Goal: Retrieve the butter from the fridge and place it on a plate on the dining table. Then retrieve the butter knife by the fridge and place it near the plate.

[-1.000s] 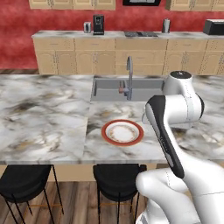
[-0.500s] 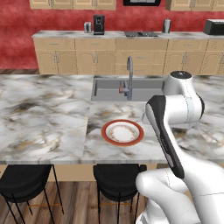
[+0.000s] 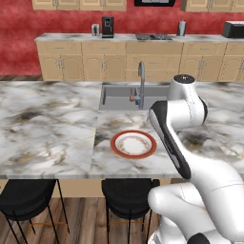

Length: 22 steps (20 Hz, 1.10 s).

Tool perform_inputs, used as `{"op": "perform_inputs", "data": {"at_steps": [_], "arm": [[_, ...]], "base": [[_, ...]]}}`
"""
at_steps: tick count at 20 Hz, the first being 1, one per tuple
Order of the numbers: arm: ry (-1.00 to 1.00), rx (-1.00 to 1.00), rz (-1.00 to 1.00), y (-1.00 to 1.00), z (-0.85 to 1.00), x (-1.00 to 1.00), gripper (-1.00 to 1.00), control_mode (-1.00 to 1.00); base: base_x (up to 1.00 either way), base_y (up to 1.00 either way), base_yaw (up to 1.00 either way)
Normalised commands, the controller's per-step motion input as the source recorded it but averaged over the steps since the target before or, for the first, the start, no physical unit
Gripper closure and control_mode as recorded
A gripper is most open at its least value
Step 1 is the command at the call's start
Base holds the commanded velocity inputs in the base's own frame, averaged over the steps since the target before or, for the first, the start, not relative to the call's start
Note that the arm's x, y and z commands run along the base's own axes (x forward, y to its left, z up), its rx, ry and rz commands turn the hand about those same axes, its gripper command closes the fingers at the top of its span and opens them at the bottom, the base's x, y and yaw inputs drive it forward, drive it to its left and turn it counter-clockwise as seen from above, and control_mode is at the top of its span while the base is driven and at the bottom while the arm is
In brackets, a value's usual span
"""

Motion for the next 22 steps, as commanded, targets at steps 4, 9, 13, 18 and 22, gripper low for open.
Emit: {"op": "perform_inputs", "data": {"at_steps": [4, 9, 13, 18, 22], "arm": [[-0.08, -0.02, 0.02, 0.03, -0.08, 0.93, 1.00, -1.00], [-0.07, -0.02, 0.01, 0.19, -0.35, 0.72, 1.00, -1.00], [-0.01, 0.00, 0.00, 0.24, -0.46, 0.35, 1.00, -1.00], [-0.03, 0.00, 0.00, 0.26, -0.51, 0.38, 1.00, -1.00], [-0.02, 0.00, 0.00, 0.19, -0.43, 0.32, 1.00, -1.00]], "base": [[0.00, 0.00, 0.00], [0.00, 0.00, 0.00], [0.00, 0.00, 0.00], [0.00, 0.00, 0.00], [0.00, 0.00, 0.00]]}}
